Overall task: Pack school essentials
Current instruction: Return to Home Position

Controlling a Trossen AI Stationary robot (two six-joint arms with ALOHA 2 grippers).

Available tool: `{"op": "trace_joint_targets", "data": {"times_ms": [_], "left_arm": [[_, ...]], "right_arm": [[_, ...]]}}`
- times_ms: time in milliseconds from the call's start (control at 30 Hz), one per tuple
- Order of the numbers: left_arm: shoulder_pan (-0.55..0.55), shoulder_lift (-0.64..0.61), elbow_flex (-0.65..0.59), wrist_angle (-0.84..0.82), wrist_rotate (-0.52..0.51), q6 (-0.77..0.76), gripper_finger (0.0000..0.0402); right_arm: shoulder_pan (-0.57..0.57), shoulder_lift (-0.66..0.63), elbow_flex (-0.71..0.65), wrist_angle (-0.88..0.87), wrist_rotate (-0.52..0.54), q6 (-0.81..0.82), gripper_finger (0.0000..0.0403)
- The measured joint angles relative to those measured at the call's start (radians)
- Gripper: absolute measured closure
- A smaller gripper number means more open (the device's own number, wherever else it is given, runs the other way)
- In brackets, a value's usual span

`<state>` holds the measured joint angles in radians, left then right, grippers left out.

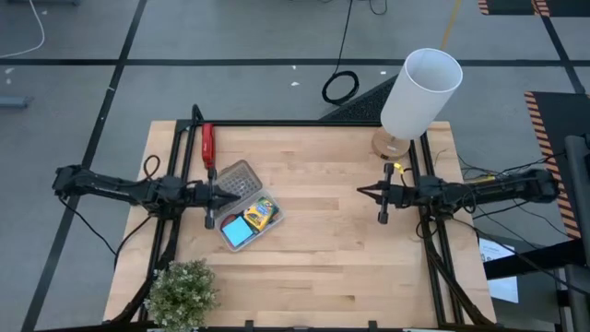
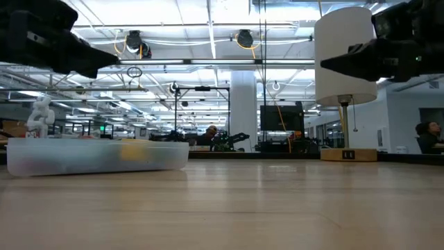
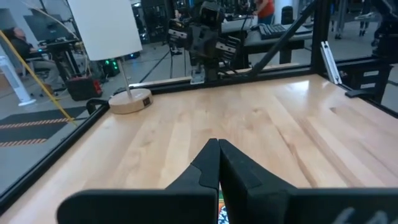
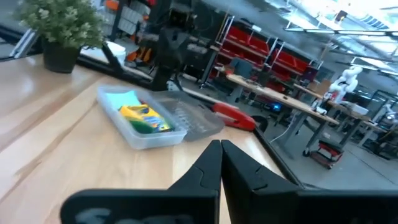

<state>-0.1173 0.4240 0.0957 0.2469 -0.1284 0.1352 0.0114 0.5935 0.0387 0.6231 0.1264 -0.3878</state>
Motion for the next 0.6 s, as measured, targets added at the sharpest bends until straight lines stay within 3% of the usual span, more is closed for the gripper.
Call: {"op": "trace_joint_targets", "data": {"times_ms": [167,400,600], "left_arm": [[-0.001,-0.009,-0.085,0.106,-0.002,0.000,0.0399],[0.006,-0.022,-0.086,0.097,-0.003,-0.007,0.0398],[0.006,-0.022,-0.086,0.094,-0.003,-0.005,0.0400]], "right_arm": [[-0.025,-0.029,-0.001,0.000,-0.045,0.002,0.0403],[-0.046,-0.087,-0.002,-0.074,-0.105,0.010,0.0403],[-0.051,-0.213,-0.023,-0.084,-0.127,0.017,0.0403]]}}
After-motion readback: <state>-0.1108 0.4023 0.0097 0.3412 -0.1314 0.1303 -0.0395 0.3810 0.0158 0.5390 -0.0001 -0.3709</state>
